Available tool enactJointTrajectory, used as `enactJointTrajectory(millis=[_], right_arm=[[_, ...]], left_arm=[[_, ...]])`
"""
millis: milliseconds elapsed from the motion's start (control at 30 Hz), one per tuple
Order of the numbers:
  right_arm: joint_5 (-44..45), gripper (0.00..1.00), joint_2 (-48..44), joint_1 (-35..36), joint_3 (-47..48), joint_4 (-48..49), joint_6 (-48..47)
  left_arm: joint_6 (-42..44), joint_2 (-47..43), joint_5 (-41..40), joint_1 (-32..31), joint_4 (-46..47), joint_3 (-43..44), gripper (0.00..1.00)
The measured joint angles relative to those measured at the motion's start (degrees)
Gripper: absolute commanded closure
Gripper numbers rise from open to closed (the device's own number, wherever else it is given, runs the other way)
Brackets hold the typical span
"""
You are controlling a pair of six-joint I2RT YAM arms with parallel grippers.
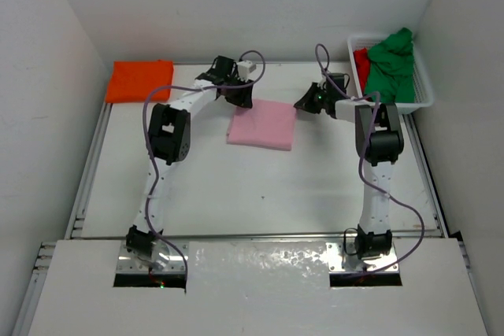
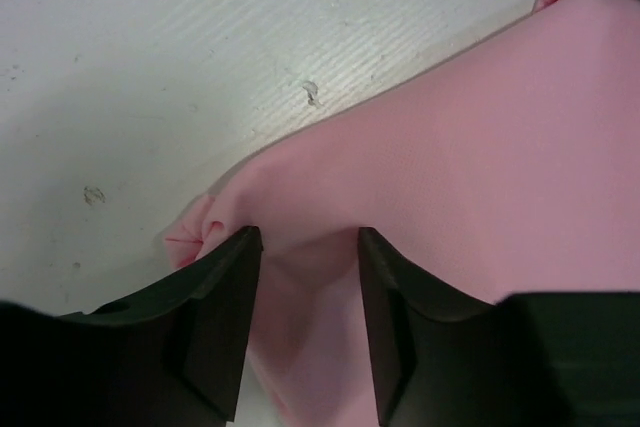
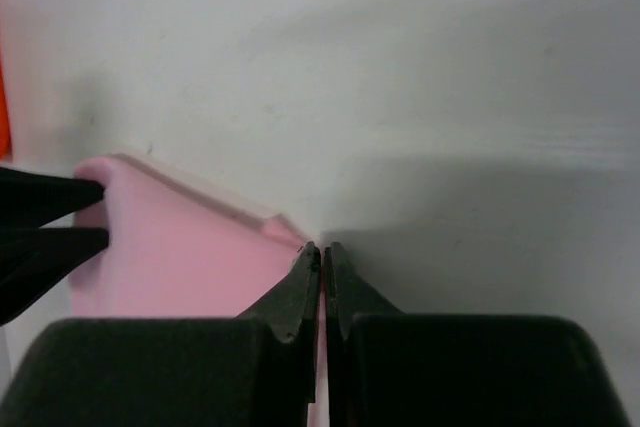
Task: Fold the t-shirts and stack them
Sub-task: Fold the long partially folded tshirt into a neat square
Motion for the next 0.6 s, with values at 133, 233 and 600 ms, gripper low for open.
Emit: enactJointTrajectory(millis=[133,233,600], right_arm=[[0.3,1.0,2.8,-1.2,3.7,-1.2,0.2],[2.3,1.0,4.2,-1.3,8.3,-4.9,-1.0],[10.8,0.74,-1.0,-1.0,13.0,-24.0,-8.8]], left_arm=[[-1.2,0.2,0.1,0.4,1.4,0.2,0.46],[-1.6,0.2,-0.3,0.6,1.4,1.1,0.42],[-0.4,-4.0,-3.0,3.0,1.0,5.2,0.3]])
